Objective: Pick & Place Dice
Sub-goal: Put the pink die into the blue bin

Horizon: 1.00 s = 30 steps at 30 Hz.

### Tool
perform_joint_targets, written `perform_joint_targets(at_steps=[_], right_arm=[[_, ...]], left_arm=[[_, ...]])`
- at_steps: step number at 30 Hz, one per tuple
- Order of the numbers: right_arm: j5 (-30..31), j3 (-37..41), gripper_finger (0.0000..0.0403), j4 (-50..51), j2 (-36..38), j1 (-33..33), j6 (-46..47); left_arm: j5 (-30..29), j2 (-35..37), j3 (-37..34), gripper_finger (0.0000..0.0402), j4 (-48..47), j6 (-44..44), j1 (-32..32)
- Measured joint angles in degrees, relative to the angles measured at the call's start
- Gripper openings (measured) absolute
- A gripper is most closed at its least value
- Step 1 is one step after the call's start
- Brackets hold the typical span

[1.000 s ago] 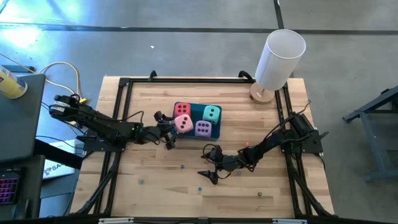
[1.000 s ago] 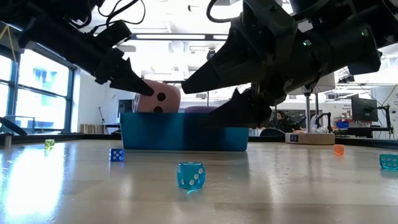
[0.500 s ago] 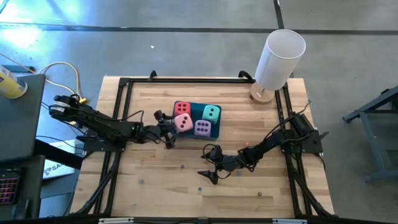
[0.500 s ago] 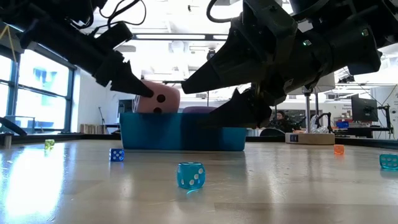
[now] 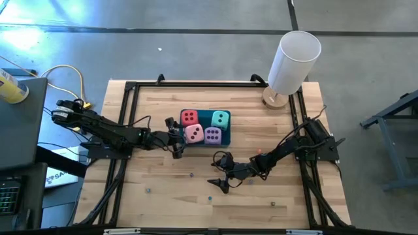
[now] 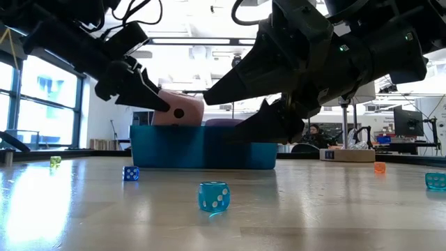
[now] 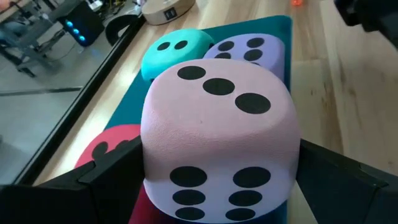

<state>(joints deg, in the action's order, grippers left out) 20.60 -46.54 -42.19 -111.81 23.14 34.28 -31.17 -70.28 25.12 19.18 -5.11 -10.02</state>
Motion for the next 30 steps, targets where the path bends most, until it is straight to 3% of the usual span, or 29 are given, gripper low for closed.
perform_joint_targets(at_steps=[30], right_arm=[[0.28,0.00,0.0400,0.04,0.00,0.00,-0.01]], left_arm=[[-0.42,0.00,0.00,0.0358,-0.76,-3.29,-2.16]])
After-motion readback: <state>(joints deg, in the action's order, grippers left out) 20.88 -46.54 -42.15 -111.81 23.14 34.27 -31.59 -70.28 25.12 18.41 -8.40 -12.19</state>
